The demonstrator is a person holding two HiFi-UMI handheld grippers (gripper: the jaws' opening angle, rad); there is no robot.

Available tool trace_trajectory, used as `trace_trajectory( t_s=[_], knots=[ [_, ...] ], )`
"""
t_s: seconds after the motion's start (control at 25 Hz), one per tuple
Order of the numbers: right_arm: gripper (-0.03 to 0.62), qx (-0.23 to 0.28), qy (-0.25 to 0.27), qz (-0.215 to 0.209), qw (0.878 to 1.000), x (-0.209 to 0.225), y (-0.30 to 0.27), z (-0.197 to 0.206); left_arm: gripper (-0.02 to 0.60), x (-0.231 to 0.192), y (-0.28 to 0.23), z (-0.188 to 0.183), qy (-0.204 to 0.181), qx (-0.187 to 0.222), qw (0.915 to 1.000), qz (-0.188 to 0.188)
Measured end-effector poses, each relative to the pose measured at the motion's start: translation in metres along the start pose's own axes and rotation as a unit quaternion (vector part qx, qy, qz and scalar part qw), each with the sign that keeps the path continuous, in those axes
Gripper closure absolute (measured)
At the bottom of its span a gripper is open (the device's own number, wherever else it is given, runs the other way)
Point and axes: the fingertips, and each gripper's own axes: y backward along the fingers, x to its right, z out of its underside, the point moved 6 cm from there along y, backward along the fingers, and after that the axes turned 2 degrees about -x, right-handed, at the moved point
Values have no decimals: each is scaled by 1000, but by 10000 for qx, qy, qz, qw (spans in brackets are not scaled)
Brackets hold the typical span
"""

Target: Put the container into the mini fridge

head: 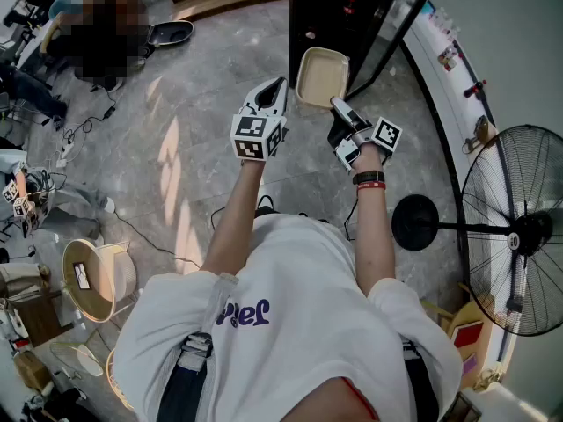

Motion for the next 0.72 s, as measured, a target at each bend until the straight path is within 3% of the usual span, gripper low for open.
trace_trajectory(
  t_s=[0.72],
  knots=[
    [364, 150, -415, 2, 9990, 53, -12, -19, 561, -14, -30, 51, 145, -255, 9995, -72]
  ],
)
